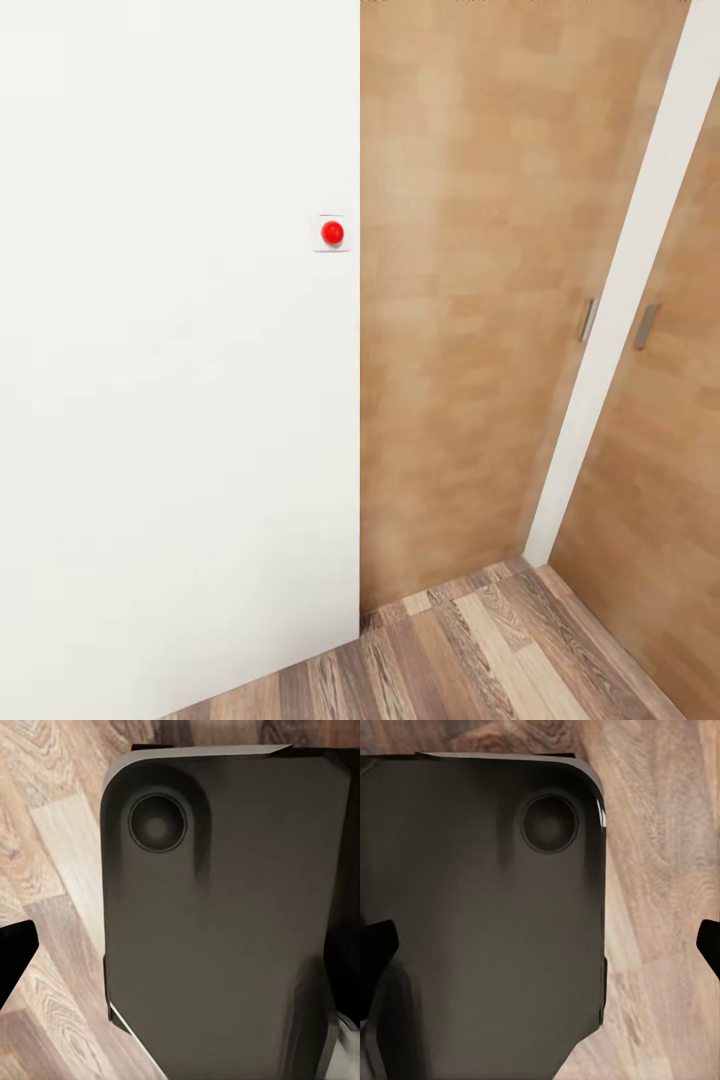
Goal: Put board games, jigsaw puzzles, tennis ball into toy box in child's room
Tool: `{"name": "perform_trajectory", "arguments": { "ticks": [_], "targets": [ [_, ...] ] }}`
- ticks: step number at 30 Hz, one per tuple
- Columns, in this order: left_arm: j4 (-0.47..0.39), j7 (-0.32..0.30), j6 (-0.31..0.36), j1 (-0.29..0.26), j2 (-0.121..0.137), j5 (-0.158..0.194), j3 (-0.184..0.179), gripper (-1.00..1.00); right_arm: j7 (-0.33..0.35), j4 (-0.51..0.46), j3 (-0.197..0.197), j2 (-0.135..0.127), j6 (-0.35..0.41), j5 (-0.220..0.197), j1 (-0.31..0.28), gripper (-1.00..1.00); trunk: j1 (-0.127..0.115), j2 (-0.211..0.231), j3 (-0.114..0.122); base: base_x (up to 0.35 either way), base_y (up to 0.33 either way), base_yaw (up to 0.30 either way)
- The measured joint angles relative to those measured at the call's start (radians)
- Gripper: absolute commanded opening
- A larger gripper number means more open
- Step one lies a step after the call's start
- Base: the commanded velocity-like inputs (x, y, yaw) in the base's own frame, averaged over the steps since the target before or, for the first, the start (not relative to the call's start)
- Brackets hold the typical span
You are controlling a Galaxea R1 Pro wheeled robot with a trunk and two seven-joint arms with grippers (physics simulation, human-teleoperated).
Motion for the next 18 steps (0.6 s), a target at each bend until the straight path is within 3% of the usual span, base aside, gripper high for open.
{"name": "perform_trajectory", "arguments": {
  "ticks": [18],
  "targets": [
    [0.0, 0.0, 0.0, 0.0, 0.0, 0.0, -0.001, 1.0, 0.0, 0.0, -0.002, -0.002, -0.006, -0.001, 0.0, 1.0, -0.069, 0.126, 0.056, 0.0, 0.0, 0.0]
  ]
}}
